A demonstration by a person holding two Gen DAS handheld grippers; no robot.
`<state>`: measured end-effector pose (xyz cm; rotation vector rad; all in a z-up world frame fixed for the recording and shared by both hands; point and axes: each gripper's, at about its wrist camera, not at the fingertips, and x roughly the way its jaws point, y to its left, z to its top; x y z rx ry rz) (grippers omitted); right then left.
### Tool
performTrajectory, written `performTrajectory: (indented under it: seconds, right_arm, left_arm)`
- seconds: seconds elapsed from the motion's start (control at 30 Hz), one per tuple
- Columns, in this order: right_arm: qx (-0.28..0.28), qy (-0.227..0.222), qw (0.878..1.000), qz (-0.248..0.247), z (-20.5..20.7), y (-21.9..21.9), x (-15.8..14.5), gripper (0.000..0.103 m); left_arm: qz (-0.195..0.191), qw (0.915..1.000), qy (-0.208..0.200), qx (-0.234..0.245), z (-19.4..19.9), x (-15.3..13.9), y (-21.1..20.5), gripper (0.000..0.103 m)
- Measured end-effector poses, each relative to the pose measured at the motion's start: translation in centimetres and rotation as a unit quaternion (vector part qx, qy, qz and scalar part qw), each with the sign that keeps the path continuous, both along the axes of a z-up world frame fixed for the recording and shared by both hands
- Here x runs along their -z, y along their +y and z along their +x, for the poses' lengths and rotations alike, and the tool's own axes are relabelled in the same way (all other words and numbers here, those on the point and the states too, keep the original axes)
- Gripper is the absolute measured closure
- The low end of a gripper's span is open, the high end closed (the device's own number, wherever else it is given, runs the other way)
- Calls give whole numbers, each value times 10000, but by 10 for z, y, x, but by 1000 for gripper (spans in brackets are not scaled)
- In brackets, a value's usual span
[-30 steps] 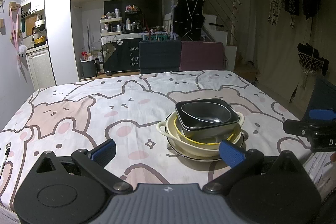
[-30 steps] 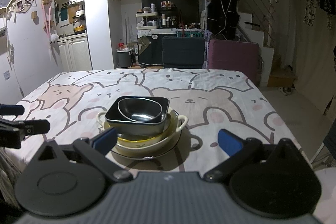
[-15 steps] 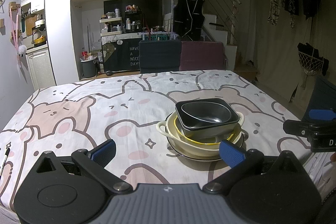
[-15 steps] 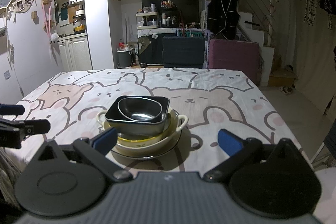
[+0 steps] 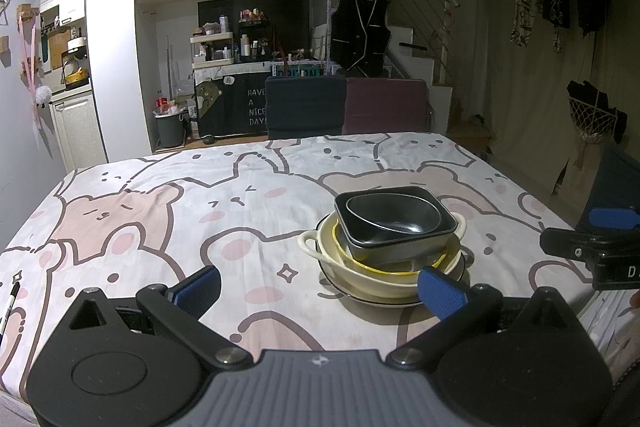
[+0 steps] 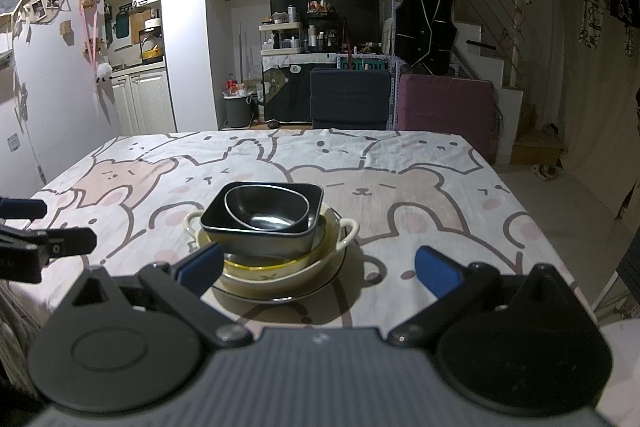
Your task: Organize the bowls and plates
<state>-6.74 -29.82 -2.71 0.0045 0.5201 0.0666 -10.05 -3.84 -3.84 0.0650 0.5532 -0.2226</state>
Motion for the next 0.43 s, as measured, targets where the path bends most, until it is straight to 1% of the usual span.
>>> performTrajectory:
  seconds: [0.43]
  right_arm:
    - [1,-1,10000,-2,0,0,0,0]
  left_arm:
    - [4,10000,-5,-3,1,0,0,0]
